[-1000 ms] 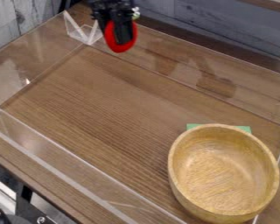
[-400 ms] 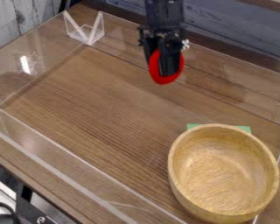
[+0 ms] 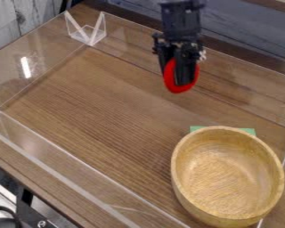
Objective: Move the red object to the right side of the table
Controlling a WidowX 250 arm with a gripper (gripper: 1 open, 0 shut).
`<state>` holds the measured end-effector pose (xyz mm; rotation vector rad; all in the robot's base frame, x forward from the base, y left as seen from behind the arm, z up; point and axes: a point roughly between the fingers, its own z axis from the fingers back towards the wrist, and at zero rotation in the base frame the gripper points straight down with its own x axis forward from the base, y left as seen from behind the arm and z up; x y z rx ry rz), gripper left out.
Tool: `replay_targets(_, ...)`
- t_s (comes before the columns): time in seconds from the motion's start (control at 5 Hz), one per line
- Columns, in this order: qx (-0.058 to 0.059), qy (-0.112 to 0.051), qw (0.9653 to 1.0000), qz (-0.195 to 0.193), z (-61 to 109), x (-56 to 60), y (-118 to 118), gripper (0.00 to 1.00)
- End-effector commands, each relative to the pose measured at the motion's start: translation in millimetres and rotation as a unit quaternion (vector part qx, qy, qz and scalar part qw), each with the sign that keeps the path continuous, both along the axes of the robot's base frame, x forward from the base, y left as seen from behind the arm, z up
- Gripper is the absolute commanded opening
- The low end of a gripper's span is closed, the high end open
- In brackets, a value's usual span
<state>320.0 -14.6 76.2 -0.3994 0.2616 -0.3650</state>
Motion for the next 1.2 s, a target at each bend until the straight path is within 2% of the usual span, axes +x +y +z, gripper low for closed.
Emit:
replay_targets(0.0,0.012,-0.022,0.9996,-0.013,6.3,9.9,-7,0.00)
replay_targets(0.4,0.034,-0.008,0.9990,-0.026,-8.5,15.2,-9,0.00)
replay_targets(0.8,0.042,-0.009,0.9957,-0.082,-19.4,16.9,-16,0.00)
replay_targets(1.0,0.046,-0.013,0.9968,-0.064,-2.4,12.2,-15,0.00)
